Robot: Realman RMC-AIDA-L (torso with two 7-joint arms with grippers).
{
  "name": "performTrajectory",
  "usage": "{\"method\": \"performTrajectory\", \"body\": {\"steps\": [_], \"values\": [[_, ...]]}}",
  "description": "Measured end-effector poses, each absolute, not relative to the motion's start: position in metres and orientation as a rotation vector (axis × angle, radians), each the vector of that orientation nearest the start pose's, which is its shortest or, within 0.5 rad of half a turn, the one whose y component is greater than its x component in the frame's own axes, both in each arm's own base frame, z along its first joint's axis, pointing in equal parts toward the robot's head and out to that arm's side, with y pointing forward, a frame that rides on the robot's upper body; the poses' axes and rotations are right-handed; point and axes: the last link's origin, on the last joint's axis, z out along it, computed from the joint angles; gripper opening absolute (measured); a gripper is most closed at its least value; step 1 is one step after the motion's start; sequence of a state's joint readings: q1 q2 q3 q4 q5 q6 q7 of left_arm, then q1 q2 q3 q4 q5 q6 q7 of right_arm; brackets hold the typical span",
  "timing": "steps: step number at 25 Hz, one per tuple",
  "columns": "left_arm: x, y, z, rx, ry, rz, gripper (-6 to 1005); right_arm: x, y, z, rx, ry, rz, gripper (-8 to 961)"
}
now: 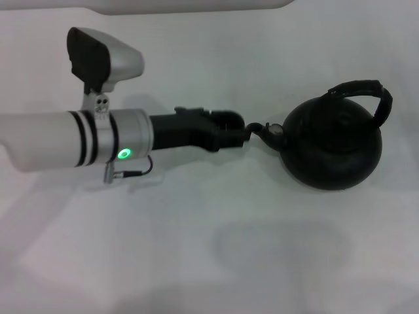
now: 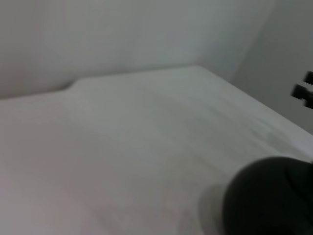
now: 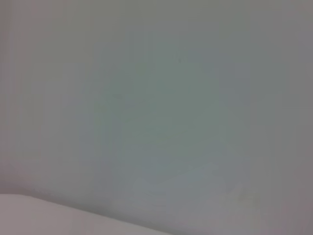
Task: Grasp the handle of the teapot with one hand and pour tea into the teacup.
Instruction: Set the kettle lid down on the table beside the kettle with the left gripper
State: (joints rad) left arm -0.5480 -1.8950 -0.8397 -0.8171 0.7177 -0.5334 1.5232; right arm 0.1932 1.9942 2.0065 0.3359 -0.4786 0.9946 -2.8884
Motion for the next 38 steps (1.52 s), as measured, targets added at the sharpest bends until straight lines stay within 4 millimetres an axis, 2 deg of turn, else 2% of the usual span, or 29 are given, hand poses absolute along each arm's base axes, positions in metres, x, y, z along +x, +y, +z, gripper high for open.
{"method": "performTrajectory", "body": {"steps": [3, 10, 17, 38], "values": [[-0.213, 0.334, -0.105, -2.670, -1.009, -0.489, 717, 0.415, 0.287, 0.068, -1.603, 0.474, 0.337, 793], [-0.230, 0.336, -0.085, -2.641, -1.082, -0.470, 716, 0.417, 0.283, 0.066, -1.597, 0.480, 0.330, 793], [-0.234, 0.333, -0.092, -2.697, -1.056, -0.319, 717, 0.416, 0.282, 0.064, -1.599, 0.480, 0.332, 793], [-0.231, 0.344, -0.107, -2.690, -0.876, -0.242, 716, 0.413, 0.284, 0.059, -1.613, 0.479, 0.342, 792]]}}
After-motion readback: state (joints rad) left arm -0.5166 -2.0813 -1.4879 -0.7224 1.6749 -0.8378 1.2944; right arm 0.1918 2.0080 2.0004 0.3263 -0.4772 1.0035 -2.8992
